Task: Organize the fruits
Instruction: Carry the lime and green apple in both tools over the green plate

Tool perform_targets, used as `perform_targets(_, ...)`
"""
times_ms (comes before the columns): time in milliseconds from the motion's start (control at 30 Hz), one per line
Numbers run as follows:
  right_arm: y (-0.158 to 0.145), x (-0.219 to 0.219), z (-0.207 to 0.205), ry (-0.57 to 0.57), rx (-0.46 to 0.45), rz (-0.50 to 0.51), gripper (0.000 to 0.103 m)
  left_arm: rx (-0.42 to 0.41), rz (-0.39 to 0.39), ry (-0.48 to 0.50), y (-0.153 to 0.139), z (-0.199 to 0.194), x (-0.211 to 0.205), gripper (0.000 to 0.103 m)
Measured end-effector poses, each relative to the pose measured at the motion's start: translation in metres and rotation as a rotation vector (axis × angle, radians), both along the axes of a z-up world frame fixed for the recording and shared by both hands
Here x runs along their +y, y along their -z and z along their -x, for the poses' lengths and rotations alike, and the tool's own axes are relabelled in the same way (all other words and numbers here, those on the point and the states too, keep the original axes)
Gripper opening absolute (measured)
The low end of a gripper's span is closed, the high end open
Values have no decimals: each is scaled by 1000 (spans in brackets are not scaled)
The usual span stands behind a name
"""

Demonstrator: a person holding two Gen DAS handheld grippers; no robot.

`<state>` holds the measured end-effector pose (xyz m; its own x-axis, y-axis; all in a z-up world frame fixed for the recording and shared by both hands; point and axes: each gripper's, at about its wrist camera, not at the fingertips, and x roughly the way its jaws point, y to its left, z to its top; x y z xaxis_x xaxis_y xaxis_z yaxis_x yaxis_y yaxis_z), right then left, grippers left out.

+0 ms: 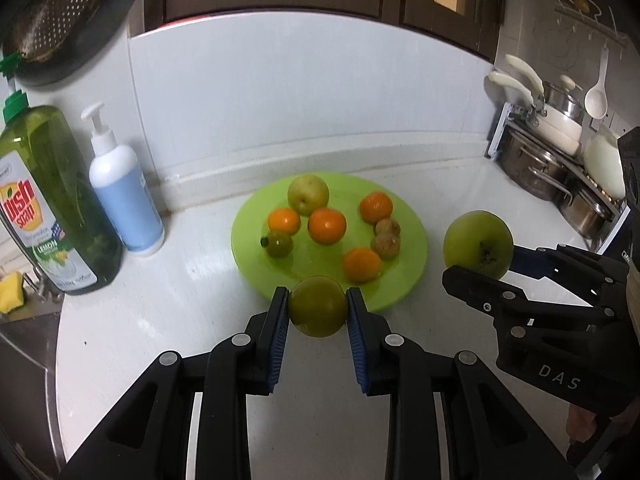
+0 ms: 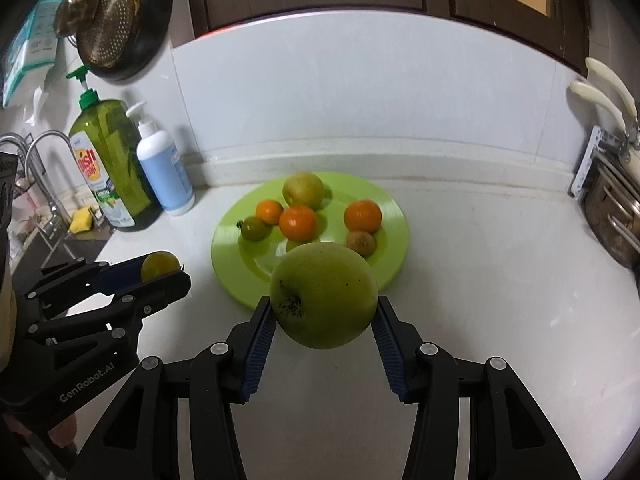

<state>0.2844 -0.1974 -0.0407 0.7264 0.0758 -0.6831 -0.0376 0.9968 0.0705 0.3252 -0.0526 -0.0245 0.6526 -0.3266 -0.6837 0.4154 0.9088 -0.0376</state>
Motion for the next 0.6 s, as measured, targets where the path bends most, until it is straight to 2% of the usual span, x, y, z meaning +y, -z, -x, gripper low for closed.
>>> perform_targets(267,-10,0,-19,-16,-22,5,50,-32,-6,-3,-9,-19,-3,29)
perform_targets(600,-7,-1,-57,-35,-12,8,50,-37,-14,-1,-6,-51,-5,29)
